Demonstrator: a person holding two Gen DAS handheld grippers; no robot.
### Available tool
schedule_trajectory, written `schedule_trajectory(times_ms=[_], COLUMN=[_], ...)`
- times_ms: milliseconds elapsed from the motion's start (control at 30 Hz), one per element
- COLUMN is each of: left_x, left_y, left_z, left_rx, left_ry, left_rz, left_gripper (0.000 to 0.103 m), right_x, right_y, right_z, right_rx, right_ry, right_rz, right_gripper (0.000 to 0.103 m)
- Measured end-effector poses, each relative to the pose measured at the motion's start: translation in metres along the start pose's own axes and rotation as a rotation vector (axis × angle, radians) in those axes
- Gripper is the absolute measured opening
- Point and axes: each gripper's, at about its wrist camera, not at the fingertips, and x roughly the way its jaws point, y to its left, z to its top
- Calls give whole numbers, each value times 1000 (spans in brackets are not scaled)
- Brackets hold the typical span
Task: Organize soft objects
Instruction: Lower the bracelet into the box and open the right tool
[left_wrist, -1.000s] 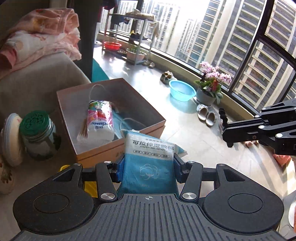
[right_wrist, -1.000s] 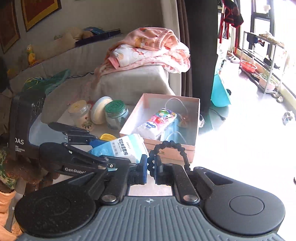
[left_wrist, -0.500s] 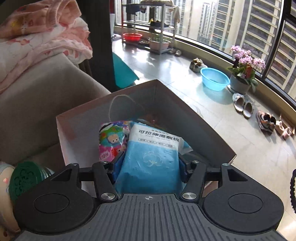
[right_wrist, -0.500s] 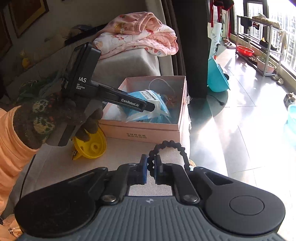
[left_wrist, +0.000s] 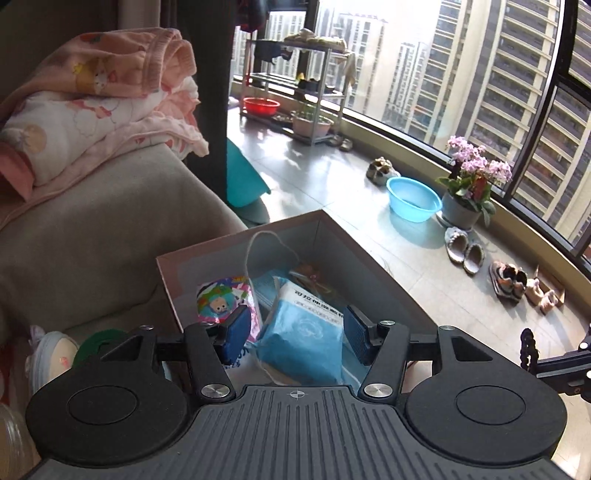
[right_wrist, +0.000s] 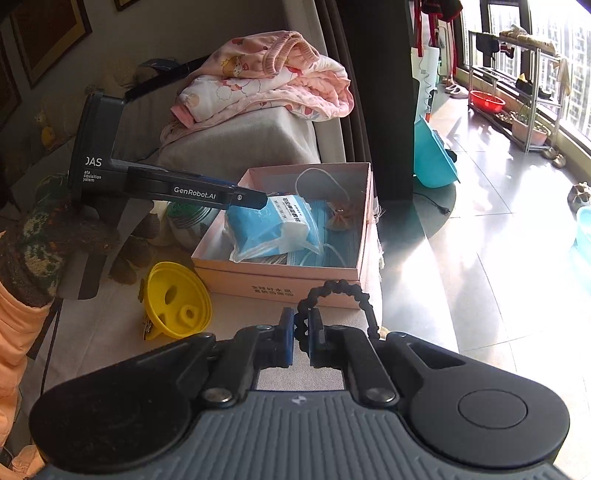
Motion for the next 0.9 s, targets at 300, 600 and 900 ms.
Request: schedule_trajectory(times_ms=[300, 600, 900], left_x=[55, 60, 46], left_y=[-9, -7, 6], left_z=[-17, -28, -35], left_rx=[5, 1, -11], left_ry=[127, 169, 142], left_rz=[-39, -54, -45], left_gripper=[42, 43, 42], right_x=[34, 145, 237], right_y=[21, 9, 0], right_z=[73, 125, 124], right_rx=[-44, 42, 173], right_ry=[-103, -6, 197], right_rz=[-5, 5, 86], right_gripper=[7, 7, 7])
